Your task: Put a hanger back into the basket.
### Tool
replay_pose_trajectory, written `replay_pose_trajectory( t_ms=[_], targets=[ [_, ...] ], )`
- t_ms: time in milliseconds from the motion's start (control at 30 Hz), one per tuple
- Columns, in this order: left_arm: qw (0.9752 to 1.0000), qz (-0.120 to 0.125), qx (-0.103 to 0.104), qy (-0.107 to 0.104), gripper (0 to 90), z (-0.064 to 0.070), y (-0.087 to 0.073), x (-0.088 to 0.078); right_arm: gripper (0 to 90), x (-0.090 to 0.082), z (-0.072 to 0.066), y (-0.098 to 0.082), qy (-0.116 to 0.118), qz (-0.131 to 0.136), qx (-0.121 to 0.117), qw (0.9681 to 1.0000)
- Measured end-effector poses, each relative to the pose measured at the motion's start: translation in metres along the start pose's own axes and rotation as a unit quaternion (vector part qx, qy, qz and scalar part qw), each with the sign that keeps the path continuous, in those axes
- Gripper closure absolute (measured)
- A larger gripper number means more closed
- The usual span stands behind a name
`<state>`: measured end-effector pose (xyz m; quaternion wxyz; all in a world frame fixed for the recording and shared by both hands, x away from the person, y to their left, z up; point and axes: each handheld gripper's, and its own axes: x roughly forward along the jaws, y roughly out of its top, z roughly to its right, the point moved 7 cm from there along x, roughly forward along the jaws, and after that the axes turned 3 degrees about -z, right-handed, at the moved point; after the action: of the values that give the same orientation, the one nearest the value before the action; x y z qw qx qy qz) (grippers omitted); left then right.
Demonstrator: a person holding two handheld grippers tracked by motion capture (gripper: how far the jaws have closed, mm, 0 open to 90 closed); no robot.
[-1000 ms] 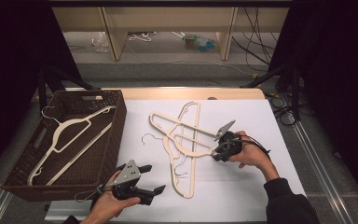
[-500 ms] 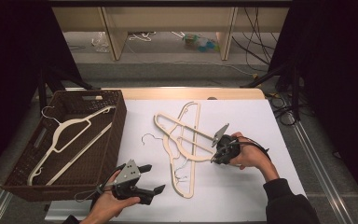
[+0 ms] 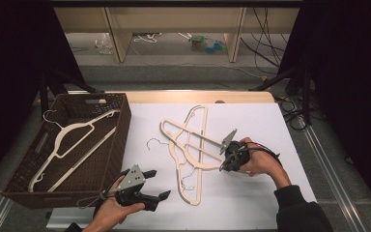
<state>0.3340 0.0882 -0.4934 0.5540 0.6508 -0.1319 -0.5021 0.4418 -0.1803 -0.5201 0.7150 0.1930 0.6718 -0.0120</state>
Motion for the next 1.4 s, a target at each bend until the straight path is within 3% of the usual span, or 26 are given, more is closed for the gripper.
replay_pose_trajectory(
  t_ms=[67, 167, 200, 333, 467, 500, 667, 767, 900, 933, 1000, 1033, 1100, 1200, 1300, 1400],
  targets=[
    [0.9999, 0.001, 0.011, -0.001, 17.3, -0.001, 0.001, 0.0, 70.6, 0.001, 0.003, -0.002, -0.007, -0.009, 0.021, 0.9997],
    [0.9999, 0.001, 0.01, 0.0, 17.3, -0.001, 0.0, 0.0, 66.8, 0.002, 0.003, -0.005, -0.006, -0.016, 0.035, 0.9993],
    [1.0, 0.002, -0.003, 0.0, 17.3, 0.0, 0.0, 0.0, 66.5, 0.002, 0.003, -0.005, -0.009, -0.017, 0.031, 0.9993],
    [0.9999, 0.001, 0.01, 0.0, 17.3, -0.001, 0.0, 0.0, 70.7, 0.002, -0.001, -0.003, -0.012, -0.032, 0.022, 0.9992],
    [0.9999, -0.003, 0.012, -0.004, 17.3, -0.001, 0.0, 0.001, 76.8, 0.003, -0.003, -0.001, -0.011, -0.045, 0.022, 0.9987],
    [1.0, -0.002, 0.002, -0.003, 17.4, 0.0, -0.001, 0.001, 79.0, 0.003, -0.003, 0.0, -0.01, -0.048, 0.022, 0.9986],
    [0.9999, 0.0, 0.01, 0.0, 17.4, -0.001, 0.0, 0.0, 79.9, 0.002, -0.006, 0.001, -0.016, -0.057, 0.005, 0.9982],
    [1.0, 0.001, 0.0, -0.001, 17.4, -0.001, 0.0, 0.001, 79.9, -0.003, -0.006, 0.004, -0.021, -0.053, 0.001, 0.9984],
    [0.9999, -0.001, 0.016, 0.001, 17.5, -0.005, 0.002, 0.004, 79.9, -0.012, -0.008, 0.008, -0.022, -0.044, -0.006, 0.9987],
    [0.9999, -0.001, 0.009, 0.007, 17.7, -0.007, 0.003, 0.006, 79.9, -0.013, -0.008, 0.009, -0.024, -0.046, -0.005, 0.9986],
    [0.9995, -0.002, 0.022, 0.021, 18.1, -0.014, 0.004, 0.011, 79.9, -0.015, -0.009, 0.009, -0.024, -0.048, -0.008, 0.9986],
    [0.9988, -0.006, 0.039, 0.029, 18.3, -0.02, 0.005, 0.014, 79.9, -0.016, -0.01, 0.009, -0.02, -0.048, -0.01, 0.9986],
    [0.9978, -0.013, 0.048, 0.044, 18.8, -0.027, 0.004, 0.022, 79.9, -0.019, -0.012, 0.009, -0.019, -0.051, -0.011, 0.9984],
    [0.9972, -0.027, 0.044, 0.054, 19.2, -0.039, 0.003, 0.038, 79.9, -0.026, -0.014, 0.01, -0.015, -0.047, -0.014, 0.9987],
    [0.9937, -0.045, 0.073, 0.071, 19.4, -0.046, 0.001, 0.049, 79.9, -0.032, -0.017, 0.011, -0.012, -0.048, -0.016, 0.9986],
    [0.9918, -0.059, 0.081, 0.078, 20.2, -0.051, 0.0, 0.062, 79.9, -0.036, -0.02, 0.011, -0.009, -0.047, -0.017, 0.9987]
  ],
)
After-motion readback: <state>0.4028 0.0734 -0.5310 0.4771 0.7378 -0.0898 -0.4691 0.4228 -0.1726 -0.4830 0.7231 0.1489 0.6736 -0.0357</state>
